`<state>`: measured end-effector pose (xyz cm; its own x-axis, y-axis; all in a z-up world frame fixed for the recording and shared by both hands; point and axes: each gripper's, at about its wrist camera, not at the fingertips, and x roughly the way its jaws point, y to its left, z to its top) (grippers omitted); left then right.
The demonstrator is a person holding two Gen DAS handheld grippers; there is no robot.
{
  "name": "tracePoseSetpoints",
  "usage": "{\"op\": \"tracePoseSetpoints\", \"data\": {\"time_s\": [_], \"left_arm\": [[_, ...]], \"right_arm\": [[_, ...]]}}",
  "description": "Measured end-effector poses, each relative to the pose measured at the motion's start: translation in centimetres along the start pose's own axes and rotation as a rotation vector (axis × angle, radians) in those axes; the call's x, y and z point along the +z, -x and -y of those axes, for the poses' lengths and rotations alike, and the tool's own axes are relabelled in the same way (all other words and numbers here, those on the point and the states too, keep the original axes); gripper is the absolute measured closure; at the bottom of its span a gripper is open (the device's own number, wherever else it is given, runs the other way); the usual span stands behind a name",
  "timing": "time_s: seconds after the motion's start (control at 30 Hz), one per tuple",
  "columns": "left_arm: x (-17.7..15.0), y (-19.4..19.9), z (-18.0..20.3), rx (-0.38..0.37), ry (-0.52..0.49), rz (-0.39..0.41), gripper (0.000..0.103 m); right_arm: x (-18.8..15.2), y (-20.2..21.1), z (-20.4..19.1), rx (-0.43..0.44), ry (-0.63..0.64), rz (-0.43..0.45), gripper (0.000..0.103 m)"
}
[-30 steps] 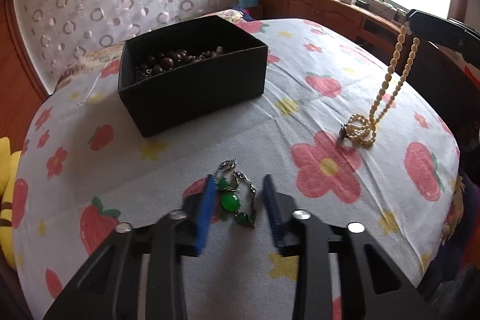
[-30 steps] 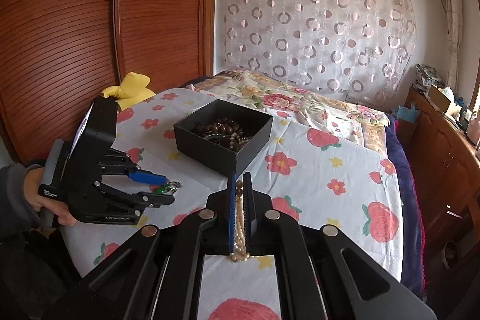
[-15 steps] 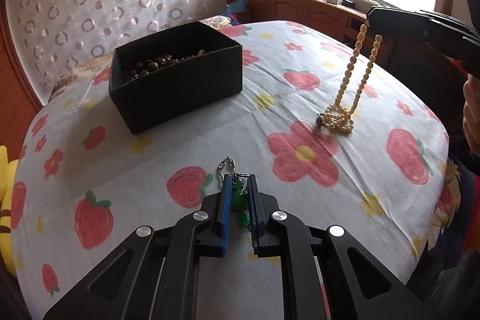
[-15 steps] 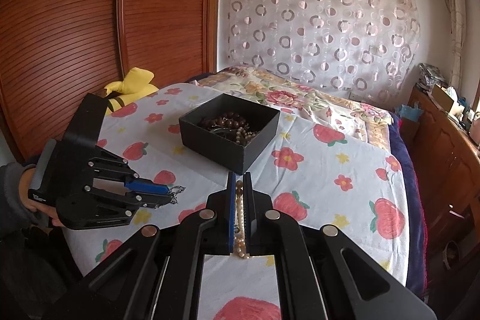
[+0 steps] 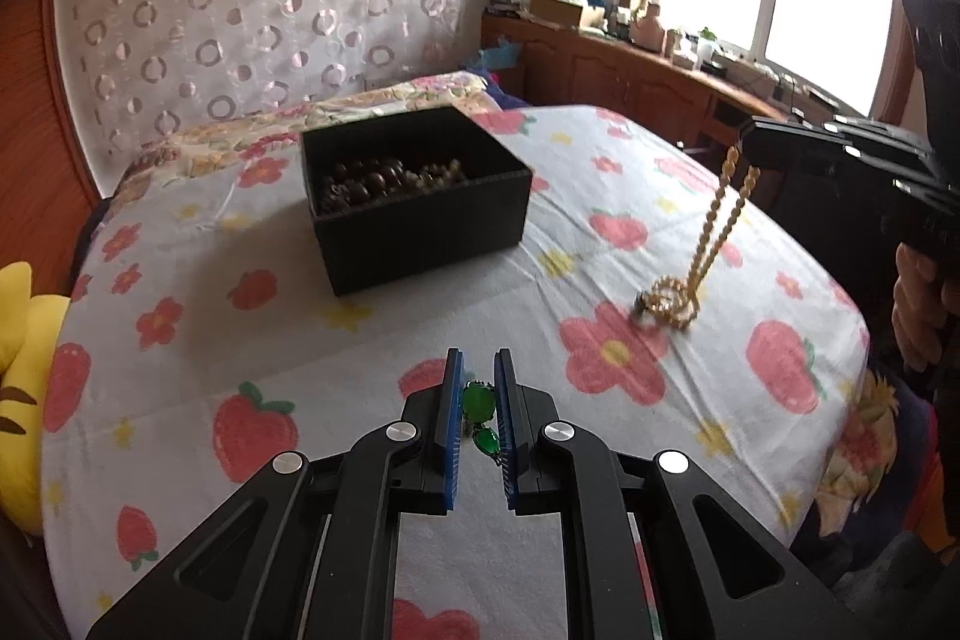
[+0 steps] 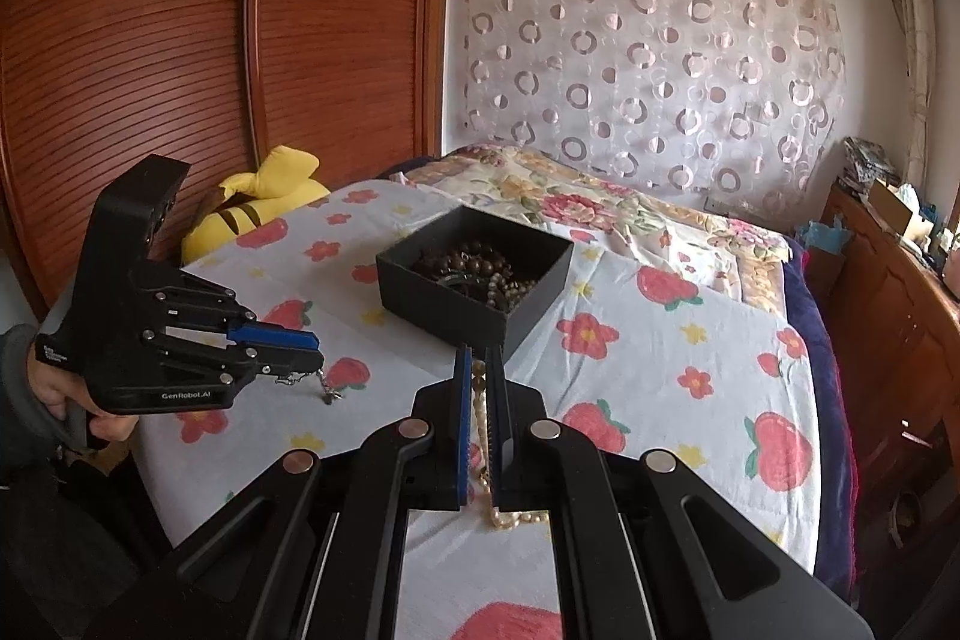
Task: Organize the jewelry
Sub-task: 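Carry the pearl strand and jade pendant into the black box and release both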
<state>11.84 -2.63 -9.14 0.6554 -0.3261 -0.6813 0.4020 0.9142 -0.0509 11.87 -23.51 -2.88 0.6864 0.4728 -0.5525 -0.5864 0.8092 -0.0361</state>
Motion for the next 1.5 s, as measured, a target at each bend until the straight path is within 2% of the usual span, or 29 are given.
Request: {"op": "tracePoseSetpoints", "data": {"time_s": [0.43, 0.8, 1.23, 1.37, 1.5], "left_arm": [[2.6, 3.6, -0.8, 0.012, 0.027, 0.110, 0.094], [5.4, 4.0, -1.8, 0.029, 0.002, 0.154, 0.094], [9.3, 2.4, -4.9, 0.010, 0.034, 0.174, 0.094], [10.5, 1.3, -5.9, -0.001, 0.043, 0.172, 0.094], [11.4, -0.1, -7.0, -0.014, 0.057, 0.163, 0.094]], "right_arm": [[4.5, 2.4, -0.3, -0.002, 0.027, 0.099, 0.098], [10.2, 2.1, 0.0, 0.022, 0.056, 0.190, 0.098], [17.5, -2.1, 2.4, 0.059, 0.090, 0.243, 0.098], [18.3, -4.4, 3.5, 0.073, 0.086, 0.228, 0.098], [17.6, -7.2, 4.6, 0.095, 0.067, 0.193, 0.098]]}}
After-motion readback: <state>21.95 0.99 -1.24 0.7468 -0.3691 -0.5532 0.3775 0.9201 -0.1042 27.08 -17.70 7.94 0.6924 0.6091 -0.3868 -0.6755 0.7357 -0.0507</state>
